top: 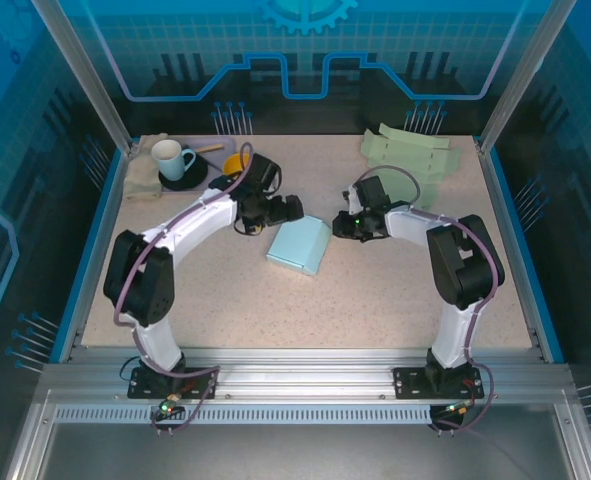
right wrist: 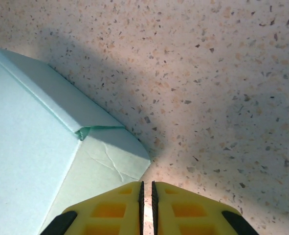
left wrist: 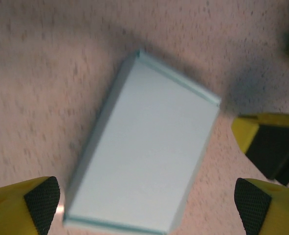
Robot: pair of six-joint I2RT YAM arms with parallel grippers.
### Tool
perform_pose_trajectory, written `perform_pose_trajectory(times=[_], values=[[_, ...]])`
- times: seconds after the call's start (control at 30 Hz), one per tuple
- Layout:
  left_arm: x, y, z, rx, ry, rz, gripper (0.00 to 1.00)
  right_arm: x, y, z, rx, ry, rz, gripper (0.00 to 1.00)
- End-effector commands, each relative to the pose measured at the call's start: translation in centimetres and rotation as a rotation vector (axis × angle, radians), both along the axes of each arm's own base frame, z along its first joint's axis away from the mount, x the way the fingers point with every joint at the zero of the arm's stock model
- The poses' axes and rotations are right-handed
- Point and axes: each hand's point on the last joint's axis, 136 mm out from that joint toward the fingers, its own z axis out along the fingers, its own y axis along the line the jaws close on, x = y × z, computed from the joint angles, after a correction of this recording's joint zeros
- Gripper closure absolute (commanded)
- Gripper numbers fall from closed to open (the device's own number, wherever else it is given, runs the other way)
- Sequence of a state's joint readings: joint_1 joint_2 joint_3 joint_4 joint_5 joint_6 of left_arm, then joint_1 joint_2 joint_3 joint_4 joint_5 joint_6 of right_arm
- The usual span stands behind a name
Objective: Fold the paper box
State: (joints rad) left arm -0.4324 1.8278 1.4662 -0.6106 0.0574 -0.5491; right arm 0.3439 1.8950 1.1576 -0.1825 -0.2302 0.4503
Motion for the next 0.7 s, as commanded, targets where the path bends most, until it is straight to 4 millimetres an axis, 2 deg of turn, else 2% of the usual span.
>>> perform_pose_trajectory(times=[0.0, 0.1, 0.2, 0.37, 0.5, 0.67], values=[[2.6, -1.0, -2.2, 0.042, -0.068, -0.189, 0.06, -0.1, 0.0, 0.0, 0.017, 0.044, 0.016, 0.86], [4.0, -2.1, -3.3, 0.022, -0.095, -0.228, 0.06, 0.2, 0.0, -0.5, 0.019, 0.055, 0.014, 0.86], [5.1, -2.2, -4.5, 0.040, -0.097, -0.224, 0.06, 0.4, 0.1, -1.0, 0.028, 0.069, 0.014, 0.86], [5.4, -4.0, -5.6, -0.053, -0.070, -0.241, 0.09, 1.1, 0.8, -1.8, 0.067, 0.063, 0.040, 0.86], [4.4, -6.1, -7.2, -0.144, -0.004, -0.255, 0.13, 1.6, 2.7, -1.4, 0.171, 0.028, 0.097, 0.86], [1.4, -10.8, -8.8, -0.264, 0.073, -0.347, 0.15, 1.6, 5.3, -0.2, 0.336, -0.023, 0.197, 0.87]])
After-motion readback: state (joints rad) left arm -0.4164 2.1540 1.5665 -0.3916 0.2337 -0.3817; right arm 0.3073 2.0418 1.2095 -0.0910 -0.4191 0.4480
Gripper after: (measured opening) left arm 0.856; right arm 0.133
